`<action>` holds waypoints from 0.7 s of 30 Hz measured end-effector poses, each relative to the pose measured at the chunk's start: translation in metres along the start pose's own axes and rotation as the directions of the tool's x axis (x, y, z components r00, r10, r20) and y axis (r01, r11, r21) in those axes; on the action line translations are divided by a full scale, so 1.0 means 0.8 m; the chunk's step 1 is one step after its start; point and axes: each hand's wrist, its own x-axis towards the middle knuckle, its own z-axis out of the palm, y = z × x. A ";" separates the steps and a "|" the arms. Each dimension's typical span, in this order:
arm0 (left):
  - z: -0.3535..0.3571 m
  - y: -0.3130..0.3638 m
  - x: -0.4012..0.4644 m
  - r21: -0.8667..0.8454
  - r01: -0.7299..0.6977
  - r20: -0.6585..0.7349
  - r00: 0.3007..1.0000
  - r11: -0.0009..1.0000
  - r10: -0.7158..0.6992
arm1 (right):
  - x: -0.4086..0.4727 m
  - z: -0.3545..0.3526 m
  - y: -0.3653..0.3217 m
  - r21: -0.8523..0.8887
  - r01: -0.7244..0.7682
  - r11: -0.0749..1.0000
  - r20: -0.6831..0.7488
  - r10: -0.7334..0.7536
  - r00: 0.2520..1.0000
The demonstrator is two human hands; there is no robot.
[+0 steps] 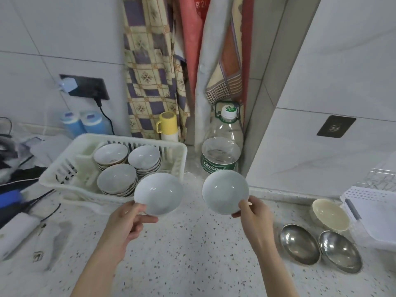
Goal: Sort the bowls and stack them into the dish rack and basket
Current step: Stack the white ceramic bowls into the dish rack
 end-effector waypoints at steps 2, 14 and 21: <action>-0.023 0.002 0.005 -0.047 -0.010 -0.031 0.999 0.999 0.009 | 0.002 0.024 -0.011 -0.033 0.021 0.999 0.040 -0.020 0.999; -0.148 0.042 0.078 -0.127 -0.054 -0.064 0.997 0.991 0.046 | 0.020 0.205 -0.060 -0.090 -0.058 0.994 0.106 0.067 0.992; -0.187 0.046 0.114 -0.071 0.004 0.025 1.000 0.997 -0.002 | 0.033 0.272 -0.059 -0.133 -0.123 0.983 0.052 0.131 0.990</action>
